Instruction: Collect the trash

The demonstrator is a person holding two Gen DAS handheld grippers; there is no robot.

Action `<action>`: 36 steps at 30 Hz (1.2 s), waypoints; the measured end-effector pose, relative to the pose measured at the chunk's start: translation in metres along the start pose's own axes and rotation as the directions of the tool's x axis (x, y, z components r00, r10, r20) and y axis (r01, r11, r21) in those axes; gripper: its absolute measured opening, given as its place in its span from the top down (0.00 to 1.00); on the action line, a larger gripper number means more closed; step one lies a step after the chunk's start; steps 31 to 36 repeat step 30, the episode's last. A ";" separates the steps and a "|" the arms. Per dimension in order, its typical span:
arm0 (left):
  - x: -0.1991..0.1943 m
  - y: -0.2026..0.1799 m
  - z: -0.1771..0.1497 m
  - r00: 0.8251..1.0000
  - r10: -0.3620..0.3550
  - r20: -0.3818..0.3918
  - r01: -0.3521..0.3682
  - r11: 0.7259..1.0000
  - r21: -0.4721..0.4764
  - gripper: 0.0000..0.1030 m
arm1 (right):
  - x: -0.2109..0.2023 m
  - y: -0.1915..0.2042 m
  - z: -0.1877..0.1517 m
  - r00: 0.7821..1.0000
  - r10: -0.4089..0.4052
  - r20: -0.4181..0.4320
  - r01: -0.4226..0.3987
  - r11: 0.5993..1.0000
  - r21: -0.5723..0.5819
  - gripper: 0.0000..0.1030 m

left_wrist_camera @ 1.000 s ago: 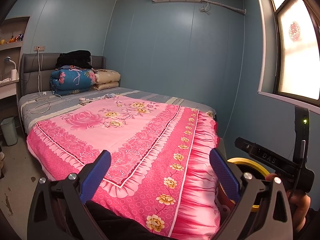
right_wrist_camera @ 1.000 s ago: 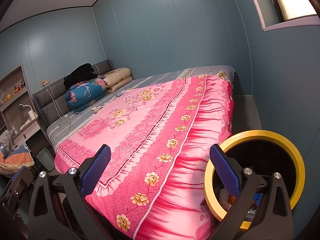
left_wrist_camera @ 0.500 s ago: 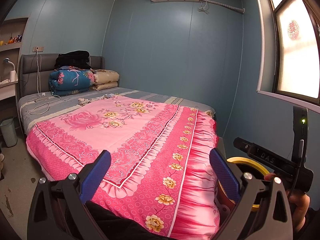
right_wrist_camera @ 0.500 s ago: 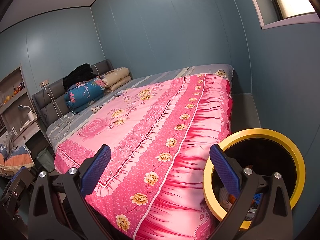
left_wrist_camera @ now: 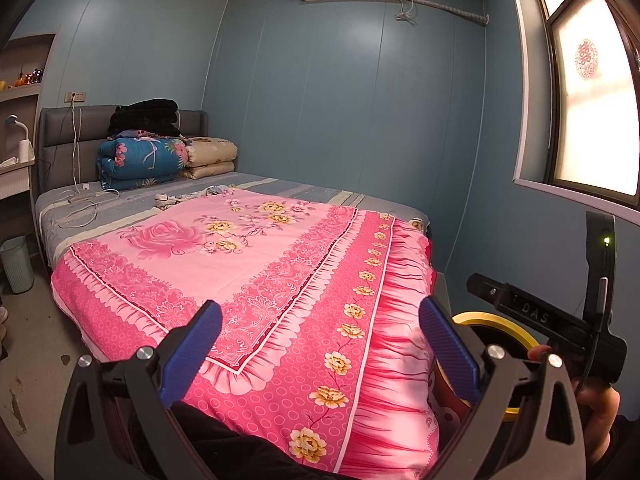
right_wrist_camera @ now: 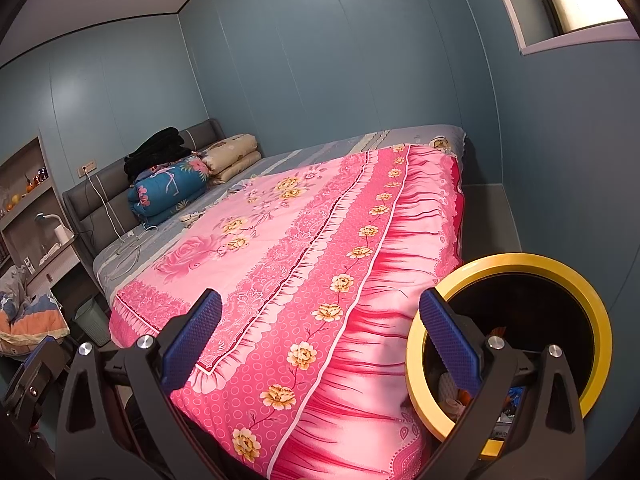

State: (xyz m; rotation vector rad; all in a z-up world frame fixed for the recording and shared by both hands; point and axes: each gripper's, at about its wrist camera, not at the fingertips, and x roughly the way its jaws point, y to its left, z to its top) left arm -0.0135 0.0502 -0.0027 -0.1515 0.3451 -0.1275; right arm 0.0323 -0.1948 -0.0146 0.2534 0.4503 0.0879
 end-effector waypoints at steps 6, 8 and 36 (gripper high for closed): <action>0.001 0.001 -0.001 1.000 -0.005 -0.004 0.005 1.000 0.002 0.08 | 0.001 -0.001 0.000 1.000 0.000 -0.004 0.000 1.000 0.004 0.08; 0.001 0.001 -0.001 1.000 -0.007 -0.006 0.007 1.000 0.002 0.08 | 0.000 0.000 -0.002 1.000 -0.001 -0.005 0.001 1.000 0.005 0.08; 0.005 0.004 -0.005 1.000 -0.014 -0.024 0.013 1.000 -0.005 0.08 | -0.001 0.001 -0.004 1.000 -0.002 -0.010 0.002 1.000 0.015 0.08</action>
